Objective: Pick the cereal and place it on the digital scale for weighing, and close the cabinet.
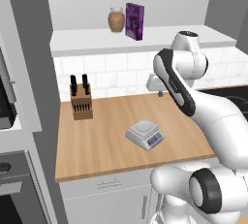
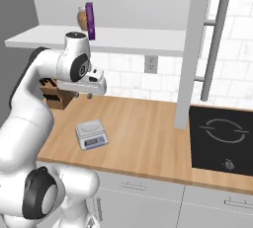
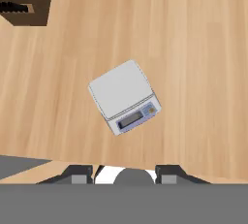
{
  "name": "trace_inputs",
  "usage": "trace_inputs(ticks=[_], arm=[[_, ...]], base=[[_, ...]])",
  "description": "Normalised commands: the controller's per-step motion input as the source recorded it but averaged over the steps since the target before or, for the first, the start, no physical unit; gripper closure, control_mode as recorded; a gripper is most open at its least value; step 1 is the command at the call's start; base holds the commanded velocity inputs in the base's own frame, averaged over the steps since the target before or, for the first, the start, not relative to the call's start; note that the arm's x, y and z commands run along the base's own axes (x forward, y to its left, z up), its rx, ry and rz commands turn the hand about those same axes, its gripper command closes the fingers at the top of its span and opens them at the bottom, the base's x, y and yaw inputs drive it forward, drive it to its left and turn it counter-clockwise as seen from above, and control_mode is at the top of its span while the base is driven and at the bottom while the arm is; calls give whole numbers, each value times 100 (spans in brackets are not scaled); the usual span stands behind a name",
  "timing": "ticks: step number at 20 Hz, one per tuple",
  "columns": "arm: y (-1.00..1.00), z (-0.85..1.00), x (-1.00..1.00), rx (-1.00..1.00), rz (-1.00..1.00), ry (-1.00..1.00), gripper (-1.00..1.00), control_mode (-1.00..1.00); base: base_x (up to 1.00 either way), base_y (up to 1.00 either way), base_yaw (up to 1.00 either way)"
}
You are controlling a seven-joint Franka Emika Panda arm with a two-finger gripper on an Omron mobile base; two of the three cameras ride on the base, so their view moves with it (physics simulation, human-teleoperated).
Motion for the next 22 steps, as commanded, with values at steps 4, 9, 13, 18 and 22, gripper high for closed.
trace_inputs(ticks=[4,9,13,18,22], arm=[[0,0,-15,0,0,-9,-100,-100],[0,1,-59,0,0,-20,-100,-100],[0,31,-51,0,0,-28,-100,-100],[0,60,-32,0,0,-24,-100,-100],[0,60,-24,0,1,-29,-100,-100]], base=[[0,0,0],[0,0,0],[0,0,0],[0,0,0],[0,0,0]])
